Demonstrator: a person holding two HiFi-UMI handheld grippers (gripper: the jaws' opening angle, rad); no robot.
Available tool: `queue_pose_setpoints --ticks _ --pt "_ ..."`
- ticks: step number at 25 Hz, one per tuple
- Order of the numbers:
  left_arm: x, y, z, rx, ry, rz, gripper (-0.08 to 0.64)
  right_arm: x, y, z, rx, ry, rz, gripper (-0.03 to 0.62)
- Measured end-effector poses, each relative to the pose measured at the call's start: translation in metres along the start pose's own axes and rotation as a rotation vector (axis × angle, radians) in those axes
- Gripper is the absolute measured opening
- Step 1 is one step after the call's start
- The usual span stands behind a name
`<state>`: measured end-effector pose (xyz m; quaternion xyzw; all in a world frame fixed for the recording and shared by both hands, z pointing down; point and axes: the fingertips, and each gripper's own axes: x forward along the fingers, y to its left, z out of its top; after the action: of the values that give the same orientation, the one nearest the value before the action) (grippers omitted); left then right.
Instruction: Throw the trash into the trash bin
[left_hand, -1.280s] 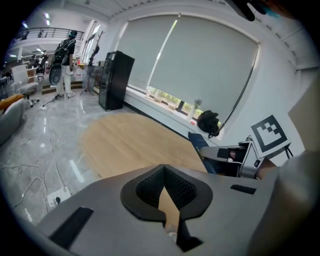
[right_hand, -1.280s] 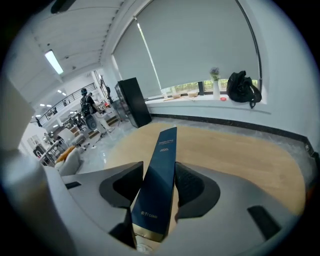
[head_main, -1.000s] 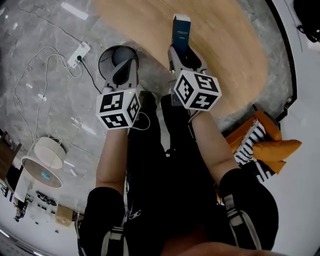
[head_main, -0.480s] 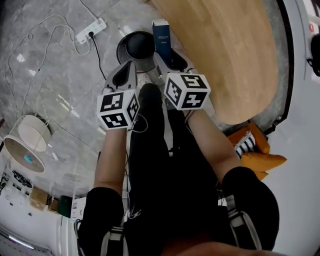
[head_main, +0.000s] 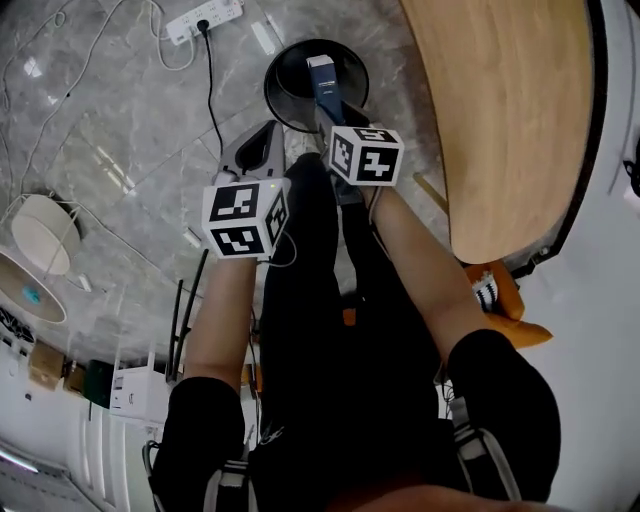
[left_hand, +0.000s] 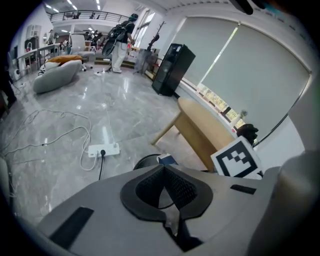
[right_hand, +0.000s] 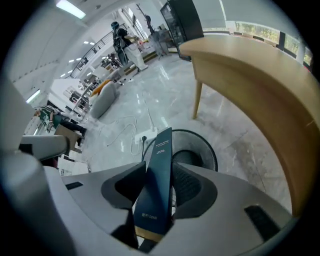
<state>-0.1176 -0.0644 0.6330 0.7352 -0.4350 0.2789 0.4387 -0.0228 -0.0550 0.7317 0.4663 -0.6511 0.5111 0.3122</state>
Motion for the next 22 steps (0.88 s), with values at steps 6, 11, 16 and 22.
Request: queue_pose_setpoints --ticks 6,11,16,22 --pt "0.012 0.031 -0.03 -0.055 0.035 0.012 0.012 0.078 -0.024 -0.035 -0.019 0.162 -0.061 0.169" --pt "0.018 0.047 -0.041 -0.077 0.045 0.018 0.012 0.125 -0.037 -0.046 -0.061 0.257 -0.095 0.169" --pt "0.022 0.059 -0.049 -0.085 0.045 0.02 0.012 0.159 -0.04 -0.051 -0.07 0.31 -0.088 0.169" --pt "0.027 0.069 -0.066 -0.122 0.041 0.034 0.012 0.18 -0.03 -0.051 -0.105 0.286 -0.065 0.196"
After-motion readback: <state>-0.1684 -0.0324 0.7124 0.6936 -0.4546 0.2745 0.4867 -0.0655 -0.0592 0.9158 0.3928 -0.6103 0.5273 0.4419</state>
